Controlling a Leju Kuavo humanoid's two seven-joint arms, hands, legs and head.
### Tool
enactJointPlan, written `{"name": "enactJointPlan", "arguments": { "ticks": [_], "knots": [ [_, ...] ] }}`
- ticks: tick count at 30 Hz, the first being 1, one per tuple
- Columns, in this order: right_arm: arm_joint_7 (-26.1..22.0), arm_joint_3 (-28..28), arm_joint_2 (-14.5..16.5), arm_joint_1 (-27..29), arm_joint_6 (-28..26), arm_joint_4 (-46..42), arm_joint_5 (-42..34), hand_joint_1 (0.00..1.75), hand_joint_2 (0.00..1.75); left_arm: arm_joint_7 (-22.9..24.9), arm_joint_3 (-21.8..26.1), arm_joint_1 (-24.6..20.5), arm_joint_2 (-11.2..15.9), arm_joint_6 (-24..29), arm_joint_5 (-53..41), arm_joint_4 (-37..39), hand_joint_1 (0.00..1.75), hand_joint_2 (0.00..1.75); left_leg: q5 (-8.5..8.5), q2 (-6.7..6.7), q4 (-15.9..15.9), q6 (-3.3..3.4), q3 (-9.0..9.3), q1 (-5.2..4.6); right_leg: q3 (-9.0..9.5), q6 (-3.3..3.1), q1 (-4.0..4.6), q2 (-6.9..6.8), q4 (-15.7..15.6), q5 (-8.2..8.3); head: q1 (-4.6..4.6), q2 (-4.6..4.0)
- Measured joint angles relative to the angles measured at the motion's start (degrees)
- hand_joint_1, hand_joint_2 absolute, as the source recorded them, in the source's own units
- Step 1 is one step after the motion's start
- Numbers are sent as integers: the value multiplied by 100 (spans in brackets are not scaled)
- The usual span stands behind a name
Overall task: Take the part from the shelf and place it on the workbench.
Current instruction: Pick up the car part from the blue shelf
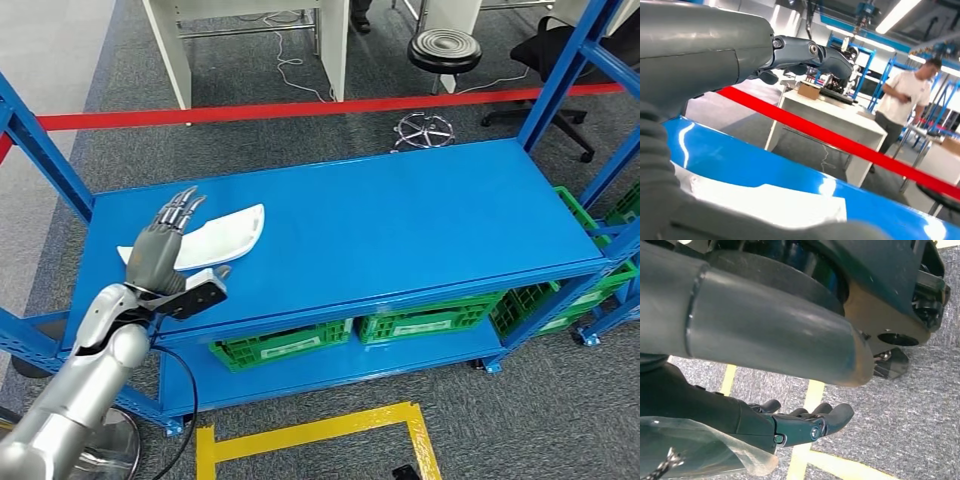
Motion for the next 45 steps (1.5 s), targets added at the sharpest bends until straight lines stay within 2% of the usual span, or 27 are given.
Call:
{"name": "enactJointPlan", "arguments": {
  "ticks": [10, 21, 33, 43, 44, 45],
  "knots": [
    [17, 92, 0, -4, 74, 0, 40, 0, 0, 221, -517, -417, -121, -253, -581, 787, 0, 175, 0, 0, 0, 0, -1, 0, 1, 0, 0, 0, 0, 0, 1, 0],
    [17, 94, 0, 5, 56, 0, -30, 0, 0, 216, -644, -448, -242, -489, -312, 1127, 0, 175, 0, 0, 0, 0, -1, 0, 0, 0, 0, -1, 0, 0, 0, 0],
    [27, 94, 0, 17, 27, 0, -66, 0, 0, 944, -587, -460, -411, 59, -441, 1413, 0, 175, 0, 0, 0, 0, -2, 0, 1, 1, 0, -1, 0, 0, 0, 0],
    [59, 94, 2, 28, 14, 0, -96, 0, 0, 1138, -492, -522, -503, 150, -601, 1689, 0, 175, 0, 0, 0, 0, -2, 0, 0, 0, 0, -1, 1, 0, 1, 0],
    [61, 94, 2, 28, 14, 0, -99, 0, 0, 1157, -487, -526, -511, 137, -607, 1708, 2, 175, 0, 0, 0, 0, -2, 0, 0, 0, 0, -1, 1, 0, 1, 0],
    [61, 94, 2, 28, 14, 0, -102, 0, 0, 1173, -479, -527, -522, 106, -611, 1731, 45, 175, 0, 0, 0, 0, -2, 0, 0, 0, 0, -1, 1, 0, 1, 0]
  ]
}}
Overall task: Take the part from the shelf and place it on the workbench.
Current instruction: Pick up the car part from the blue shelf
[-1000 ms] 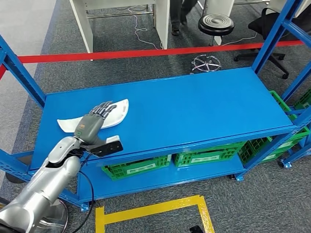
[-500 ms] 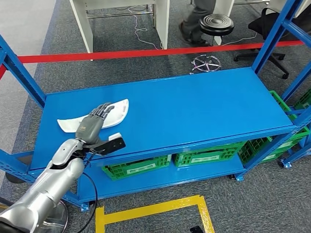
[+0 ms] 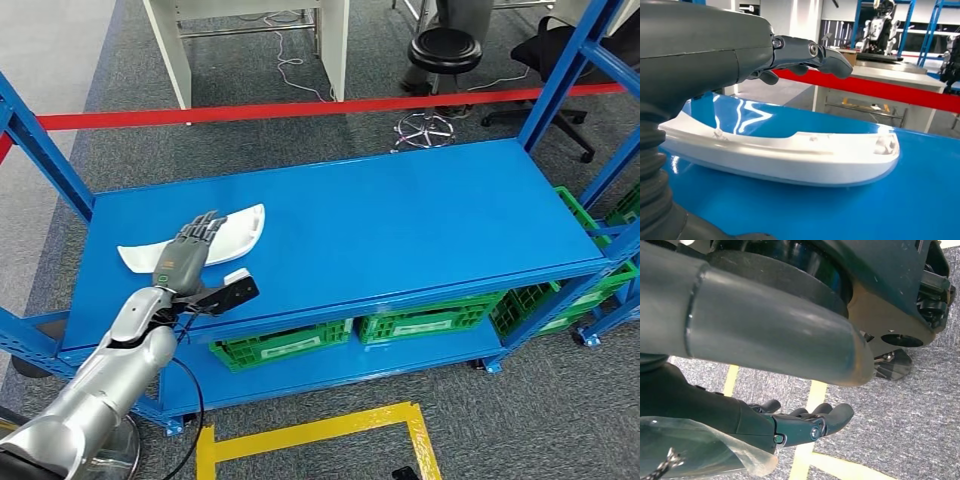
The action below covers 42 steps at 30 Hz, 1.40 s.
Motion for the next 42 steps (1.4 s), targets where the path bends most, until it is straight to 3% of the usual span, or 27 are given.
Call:
{"name": "enactJointPlan", "arguments": {
  "ticks": [3, 12, 30, 37, 42],
  "knots": [
    [0, 0, 0, 0, 0, 0, -10, 0, 0, 2, 17, -3, -29, -218, 2, 86, 175, 175, 0, 0, 0, 0, 0, 0, 0, 0, 0, 0, 0, 0, 1, 0],
    [0, 0, 0, 1, 3, 0, -19, 0, 0, -234, 18, -4, -64, -527, 37, 261, 175, 175, 0, 0, 0, 0, 0, 0, 0, 0, 0, 0, 0, 0, 0, 0],
    [-4, 0, 0, 2, 24, 0, -20, 0, 0, -471, 20, -139, -117, -638, 102, 306, 175, 175, 1, 0, 0, 1, 3, 0, 4, 0, 0, -1, 0, 2, -1, 0],
    [-17, 0, 0, 1, 38, 0, -24, 0, 0, -967, 103, -167, -99, -885, 543, 306, 175, 175, 1, -1, 0, 1, 2, 0, 5, 0, 0, -2, 0, 2, -1, 0],
    [-33, 0, 0, 13, 4, 0, -60, 0, 0, -1453, 410, -60, -138, -551, 1443, 195, 175, 175, 2, 0, 0, 1, 2, 0, 3, 0, 0, -1, 0, 3, -1, 0]
  ]
}}
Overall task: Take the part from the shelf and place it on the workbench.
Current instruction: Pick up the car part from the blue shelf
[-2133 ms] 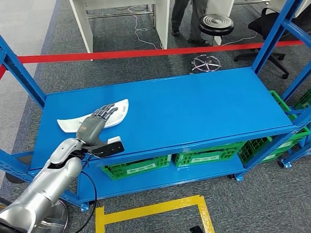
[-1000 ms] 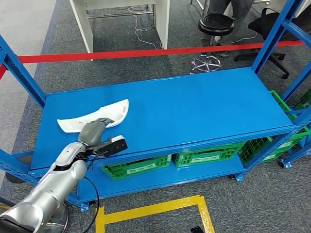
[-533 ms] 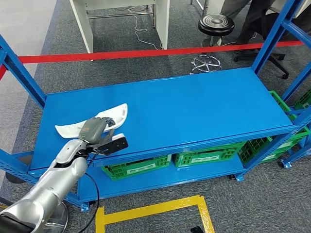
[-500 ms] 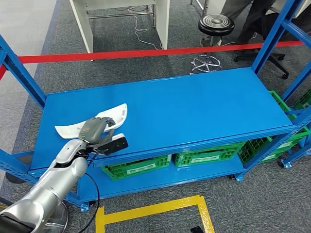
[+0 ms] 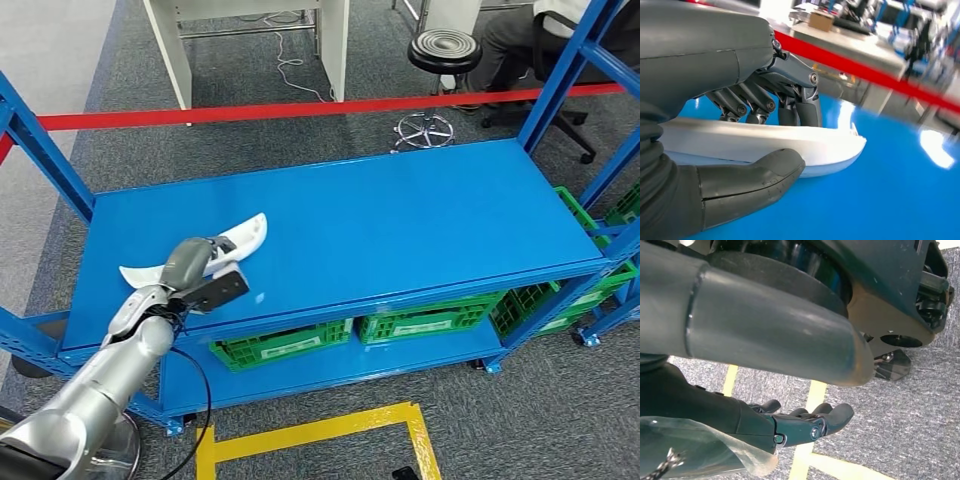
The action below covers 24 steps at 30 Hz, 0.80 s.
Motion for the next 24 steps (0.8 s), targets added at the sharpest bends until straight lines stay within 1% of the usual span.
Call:
{"name": "enactJointPlan", "arguments": {
  "ticks": [3, 6, 8, 15, 19, 20, 21, 24],
  "knots": [
    [-31, 0, 0, 16, -45, 2, -22, 0, 0, -343, 315, 224, -106, 318, 791, -341, 175, 175, 0, 0, 2, 0, -2, 0, -2, 0, 0, 1, 0, 0, 1, 0],
    [-45, 0, 0, 25, -65, 2, -37, 0, 0, -559, 550, 426, -197, 460, 1384, -764, 175, 175, -1, 0, 3, 1, -3, 0, -3, 0, 0, 1, -1, 0, 1, 0],
    [-48, 0, 0, 28, -67, 2, -39, 0, 0, -583, 608, 476, -218, 478, 1477, -895, 175, 175, -1, 0, 3, 1, -5, 0, -4, 0, 0, -1, -1, 0, 2, 0],
    [-48, 0, 0, 29, -67, 4, -39, 0, 0, -587, 626, 487, -223, 481, 1489, -938, 175, 175, -1, 0, 3, 1, -5, 0, -4, 0, 0, -1, -1, 0, 2, 0],
    [-57, 0, 0, 30, -68, 5, -44, 0, 0, -626, 707, 555, -244, 496, 1595, -1138, 175, 175, -1, 0, 2, 1, -5, 0, -5, 0, 0, 0, -1, 0, -1, 0],
    [-62, 0, 0, 34, -73, 5, -48, 0, 0, -678, 754, 608, -259, 510, 1781, -1281, 175, 175, -1, 0, 2, 1, -5, 0, -5, 0, 0, 0, -1, 0, 0, 0],
    [-68, 0, 0, 46, -87, 6, -58, 0, 0, -741, 820, 713, -274, 548, 2124, -1629, 175, 175, -1, 0, 2, 1, -5, 0, -5, 0, 0, 1, 0, 0, 1, 0],
    [-86, -2, 2, 94, -158, 8, -116, 0, 0, -952, 1013, 1131, -286, 900, 3169, -3187, 175, 175, -1, 0, 2, 1, -9, 0, -6, 0, 0, 0, 0, 0, 1, 0]
  ]
}}
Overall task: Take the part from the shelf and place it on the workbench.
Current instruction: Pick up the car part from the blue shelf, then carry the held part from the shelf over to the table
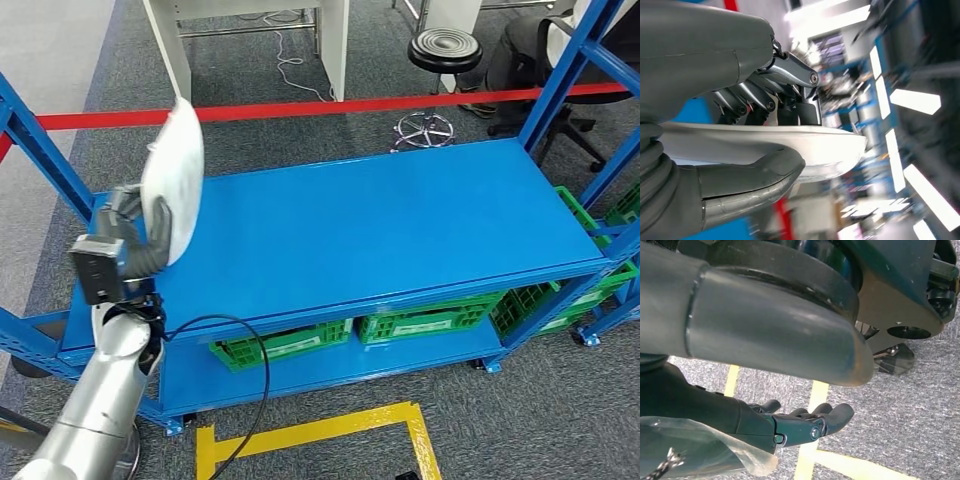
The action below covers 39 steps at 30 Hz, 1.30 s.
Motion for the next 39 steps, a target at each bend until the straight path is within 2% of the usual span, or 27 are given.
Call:
{"name": "enactJointPlan", "arguments": {
  "ticks": [5, 11, 19, 28, 32, 35, 36, 37, 39],
  "knots": [
    [-162, -7, 5, 19, 69, 1, -104, 0, 0, -236, 95, 355, 75, 605, 0, -1116, 175, 175, 0, 0, -1, 0, -1, 0, -2, 0, 0, 0, 0, 0, -1, 0],
    [-412, -42, 5, 25, 207, 1, -258, 0, 0, -498, 230, 738, 184, 1073, -37, -1890, 175, 175, 0, 0, -2, 0, -1, 0, -2, 0, 0, -1, 0, 0, 0, 0],
    [-391, -114, 5, 28, 178, 1, -332, 0, 0, -665, 331, 1163, 242, 1319, 134, -2533, 175, 175, 0, 0, -2, 0, -1, 0, -2, 0, 0, -1, -1, 0, 0, 0],
    [-380, -198, 5, 33, 237, 1, -403, 0, 0, -669, 333, 1405, 290, 1316, 149, -2812, 175, 175, 0, 0, -2, 0, 0, 0, -3, 0, 0, -1, -1, 0, -1, 0],
    [-410, -210, 18, 35, 288, 4, -434, 0, 0, -669, 333, 1434, 319, 1334, 137, -2857, 175, 175, -15, 0, 55, 63, -26, -22, -5, 47, -37, 0, -31, 31, -7, 0],
    [-552, -213, 22, 30, 356, 4, -467, 0, 0, -672, 332, 1448, 340, 1360, 127, -2945, 175, 175, 84, 23, -144, 161, 54, 11, -9, 96, -28, -6, -73, 14, -5, 0],
    [-620, -214, 22, 25, 382, 4, -479, 0, 0, -676, 332, 1453, 344, 1365, 130, -2975, 175, 175, 135, 38, -243, 194, 100, 30, -77, 110, -24, -12, 43, -64, 4, 0],
    [-685, -215, 22, 23, 412, 3, -490, 0, 0, -680, 331, 1464, 347, 1365, 139, -2996, 175, 175, 174, 54, -315, 213, 139, 48, -215, 119, -28, -20, 293, -188, 18, 0],
    [-795, -220, 22, 27, 505, 4, -515, 0, 0, -687, 330, 1510, 360, 1346, 160, -3011, 175, 175, 189, 69, -342, 219, 151, 41, -625, 156, -41, -30, 1044, -442, 42, 0]
  ]
}}
